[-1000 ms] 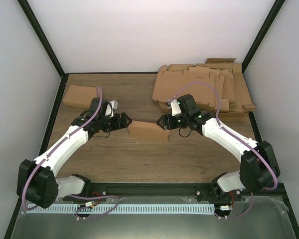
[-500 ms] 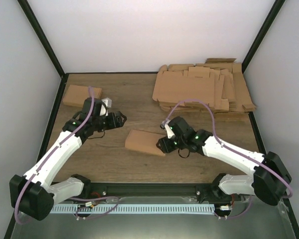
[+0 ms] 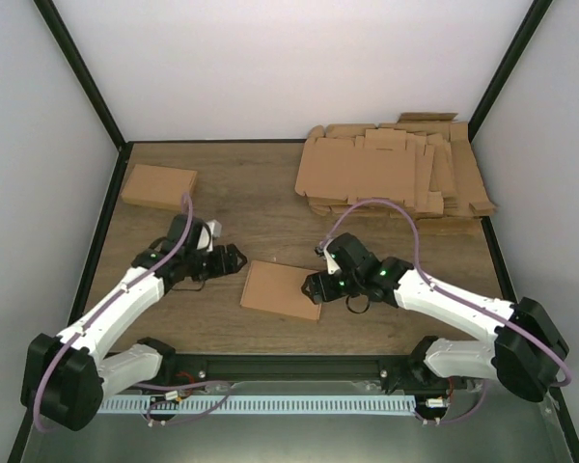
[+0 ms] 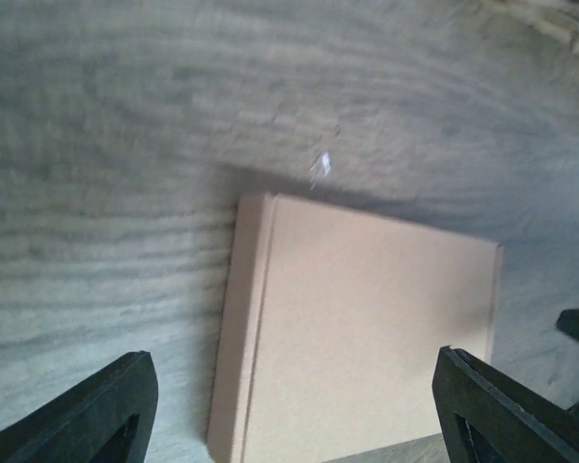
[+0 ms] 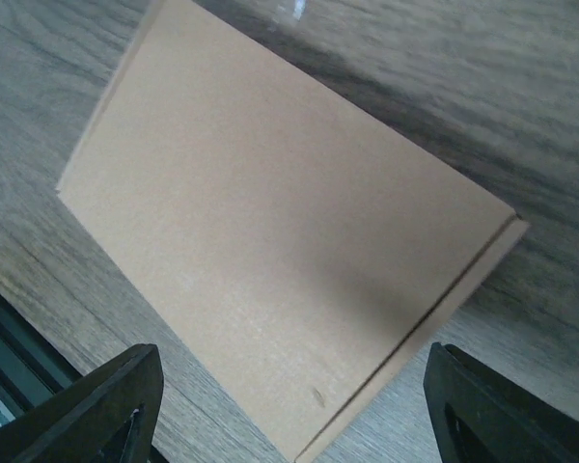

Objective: Fold the paper box

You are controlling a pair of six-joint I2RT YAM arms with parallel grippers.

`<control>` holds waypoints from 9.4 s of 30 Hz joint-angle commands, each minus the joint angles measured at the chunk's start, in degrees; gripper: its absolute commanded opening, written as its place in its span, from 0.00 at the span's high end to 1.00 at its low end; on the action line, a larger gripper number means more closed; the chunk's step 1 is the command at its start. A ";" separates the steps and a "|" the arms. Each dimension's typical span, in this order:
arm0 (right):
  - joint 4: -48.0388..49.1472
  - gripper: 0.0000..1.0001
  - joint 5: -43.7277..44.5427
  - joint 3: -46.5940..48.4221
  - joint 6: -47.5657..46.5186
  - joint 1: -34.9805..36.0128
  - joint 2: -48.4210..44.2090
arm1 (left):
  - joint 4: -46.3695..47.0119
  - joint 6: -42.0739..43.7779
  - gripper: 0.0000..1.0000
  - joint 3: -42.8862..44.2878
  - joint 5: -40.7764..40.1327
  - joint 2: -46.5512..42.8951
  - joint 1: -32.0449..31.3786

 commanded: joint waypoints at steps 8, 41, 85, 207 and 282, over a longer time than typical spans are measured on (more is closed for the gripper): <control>17.33 0.19 -15.11 -15.49 16.81 -11.95 -4.19 | 17.99 -4.91 0.35 -12.53 7.32 5.74 -0.88; 32.89 0.26 -26.20 -23.63 19.19 -14.77 5.95 | 25.79 -5.20 0.91 -15.55 10.74 14.77 -1.18; 46.62 0.73 -39.63 -26.43 25.54 -20.59 4.38 | 28.38 -11.90 0.52 -18.22 7.83 3.18 0.10; 52.58 0.00 0.72 34.23 22.29 8.45 40.33 | -8.75 0.98 0.01 26.87 -35.30 -8.39 7.38; 51.89 0.00 13.55 -19.02 0.04 -9.53 -16.68 | 59.01 -39.98 0.60 24.99 -1.91 49.12 26.72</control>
